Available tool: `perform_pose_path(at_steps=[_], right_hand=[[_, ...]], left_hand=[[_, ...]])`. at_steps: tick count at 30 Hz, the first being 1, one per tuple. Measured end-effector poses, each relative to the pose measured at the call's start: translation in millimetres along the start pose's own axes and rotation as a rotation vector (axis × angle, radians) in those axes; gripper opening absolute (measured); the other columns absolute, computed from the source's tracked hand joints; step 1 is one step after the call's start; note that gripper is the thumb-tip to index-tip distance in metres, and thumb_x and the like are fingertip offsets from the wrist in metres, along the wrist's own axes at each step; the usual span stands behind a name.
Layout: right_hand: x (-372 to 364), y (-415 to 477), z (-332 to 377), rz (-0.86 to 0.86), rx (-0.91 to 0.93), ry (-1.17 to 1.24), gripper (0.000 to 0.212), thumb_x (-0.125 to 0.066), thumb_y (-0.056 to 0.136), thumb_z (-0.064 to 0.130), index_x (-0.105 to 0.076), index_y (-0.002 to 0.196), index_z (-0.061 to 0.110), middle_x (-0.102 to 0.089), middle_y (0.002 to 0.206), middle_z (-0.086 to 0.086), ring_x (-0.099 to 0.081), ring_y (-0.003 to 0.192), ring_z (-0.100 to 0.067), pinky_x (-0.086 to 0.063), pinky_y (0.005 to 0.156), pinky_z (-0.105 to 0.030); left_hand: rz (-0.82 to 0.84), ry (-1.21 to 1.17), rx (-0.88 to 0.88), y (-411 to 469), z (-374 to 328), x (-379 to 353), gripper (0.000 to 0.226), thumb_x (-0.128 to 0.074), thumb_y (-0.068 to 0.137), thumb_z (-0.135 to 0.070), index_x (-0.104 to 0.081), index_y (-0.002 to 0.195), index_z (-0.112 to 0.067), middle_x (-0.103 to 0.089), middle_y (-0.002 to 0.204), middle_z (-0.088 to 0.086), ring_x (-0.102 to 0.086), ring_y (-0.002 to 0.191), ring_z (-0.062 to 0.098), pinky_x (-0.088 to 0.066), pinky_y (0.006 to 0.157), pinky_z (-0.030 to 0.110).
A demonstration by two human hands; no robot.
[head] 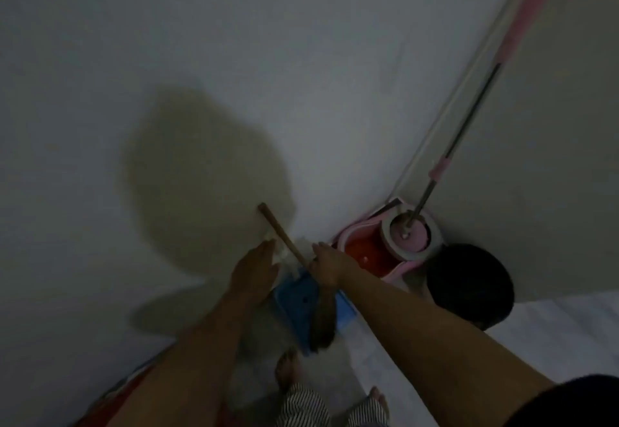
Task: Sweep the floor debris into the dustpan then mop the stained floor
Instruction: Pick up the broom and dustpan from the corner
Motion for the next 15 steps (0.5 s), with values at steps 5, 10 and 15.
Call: perform_pose_path(at_steps=[5,10,15], right_hand=[[-0.4,42.9,19.0,-0.043,0.027,0.073,0.042,-0.044,0.098,0.032,-0.05,0.135,0.014,-0.053,0.134,-0.01,-0.055,0.12,-0.028,-0.044,0.102,-0.042],[-3.0,80.9,30.4,-0.147,0.064,0.145,0.031,-0.05,0.096,0.029,-0.062,0.122,0.017,-0.059,0.121,-0.004,-0.059,0.105,-0.02,-0.049,0.091,-0.032],[-14.6,94.1,32.1,-0.231,0.03,0.134,0.02,-0.057,0.093,0.029,-0.067,0.106,0.018,-0.054,0.104,-0.001,-0.053,0.095,-0.016,-0.045,0.082,-0.028]], left_hand=[[-0.092,-0.004,-0.025,19.7,15.1,-5.4,0.06,-0.048,0.099,-0.033,-0.029,0.154,-0.017,-0.038,0.153,0.002,-0.043,0.137,0.016,-0.042,0.105,0.025],[-0.141,-0.044,-0.091,26.3,28.8,-7.1,0.059,-0.056,0.096,-0.03,-0.037,0.15,-0.019,-0.047,0.143,0.003,-0.054,0.124,0.015,-0.05,0.092,0.02],[-0.141,-0.144,-0.12,28.9,34.1,-4.8,0.054,-0.057,0.095,-0.024,-0.042,0.147,-0.021,-0.044,0.148,-0.002,-0.048,0.132,0.01,-0.047,0.102,0.021]])
Point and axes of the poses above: each hand's wrist, its own y-axis towards the middle knuckle, its own x-axis out of the back of the hand, z = x × y, the point moved 2 cm from there along y, towards the middle knuckle
